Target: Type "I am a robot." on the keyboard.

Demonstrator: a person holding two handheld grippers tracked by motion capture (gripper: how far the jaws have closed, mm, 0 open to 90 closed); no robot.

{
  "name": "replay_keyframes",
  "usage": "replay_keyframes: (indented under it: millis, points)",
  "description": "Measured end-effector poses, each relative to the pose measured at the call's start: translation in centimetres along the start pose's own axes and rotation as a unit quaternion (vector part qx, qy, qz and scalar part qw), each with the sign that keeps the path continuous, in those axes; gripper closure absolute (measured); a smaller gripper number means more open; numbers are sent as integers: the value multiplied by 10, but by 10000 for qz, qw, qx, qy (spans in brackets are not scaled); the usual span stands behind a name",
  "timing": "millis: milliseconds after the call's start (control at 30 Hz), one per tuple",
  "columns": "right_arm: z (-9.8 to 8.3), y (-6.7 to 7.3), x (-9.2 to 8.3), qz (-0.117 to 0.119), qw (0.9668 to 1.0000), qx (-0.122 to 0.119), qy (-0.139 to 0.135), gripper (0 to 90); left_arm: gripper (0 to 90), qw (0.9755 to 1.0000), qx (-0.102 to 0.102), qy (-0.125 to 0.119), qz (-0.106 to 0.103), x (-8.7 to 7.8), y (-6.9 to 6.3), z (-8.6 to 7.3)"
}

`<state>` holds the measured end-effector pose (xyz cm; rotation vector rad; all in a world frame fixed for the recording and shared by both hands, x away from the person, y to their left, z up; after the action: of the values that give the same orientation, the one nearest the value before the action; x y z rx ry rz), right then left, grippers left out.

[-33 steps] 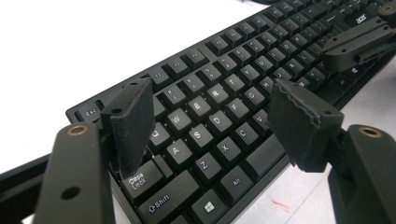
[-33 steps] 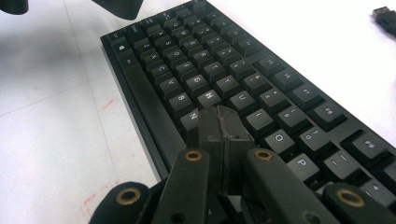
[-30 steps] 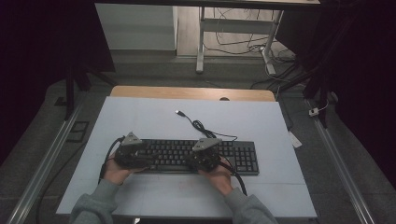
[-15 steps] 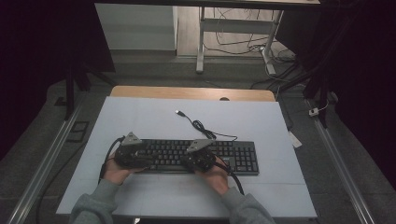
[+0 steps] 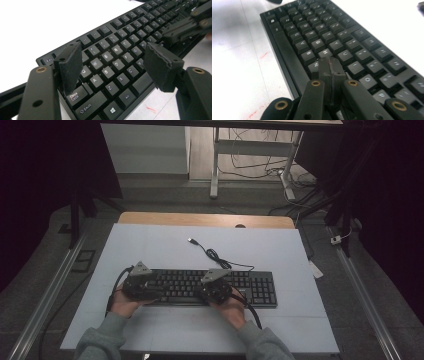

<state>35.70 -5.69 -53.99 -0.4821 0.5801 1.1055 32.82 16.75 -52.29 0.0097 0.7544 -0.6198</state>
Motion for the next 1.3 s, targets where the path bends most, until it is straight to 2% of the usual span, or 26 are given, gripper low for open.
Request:
replay_keyframes:
  millis: [233, 300, 767, 900, 1000, 1200, 1300]
  points:
    - [0, -7, -15, -54, 9996, 125, -259, 886, 311, 10000, 5, -21, 12, -1, 0, 0]
    - [-1, -10, -21, -83, 9993, 166, -318, 819, 312, 10000, 2, -40, 1, -2, 1, 0]
    - [-18, -20, -49, -260, 9983, 314, -416, 610, 310, 10000, 10, -46, -4, -1, 0, 0]
    - [-29, -26, -63, -381, 9973, 430, -455, 555, 309, 10000, 15, -32, -3, -1, 0, 0]
    - [-35, -29, -69, -429, 9972, 456, -412, 541, 309, 10000, -8, -50, -12, -2, 1, 0]
    - [-57, -40, -94, -697, 9944, 648, -459, 521, 307, 10000, 9, -51, -14, -2, 1, 0]
    - [-66, -44, -104, -731, 9936, 713, -491, 517, 306, 10000, 20, -36, -13, -1, 1, 0]
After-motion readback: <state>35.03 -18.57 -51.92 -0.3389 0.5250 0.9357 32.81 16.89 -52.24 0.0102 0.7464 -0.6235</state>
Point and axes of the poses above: each handheld gripper's, and its own axes: x roughly forward along the jaws, z roughly out of its top, y roughly to its left, the point moved 4 cm from there along x, roughly forward along the jaws, and after that the axes turned 6 degrees about -x, right-handed, at the moved point
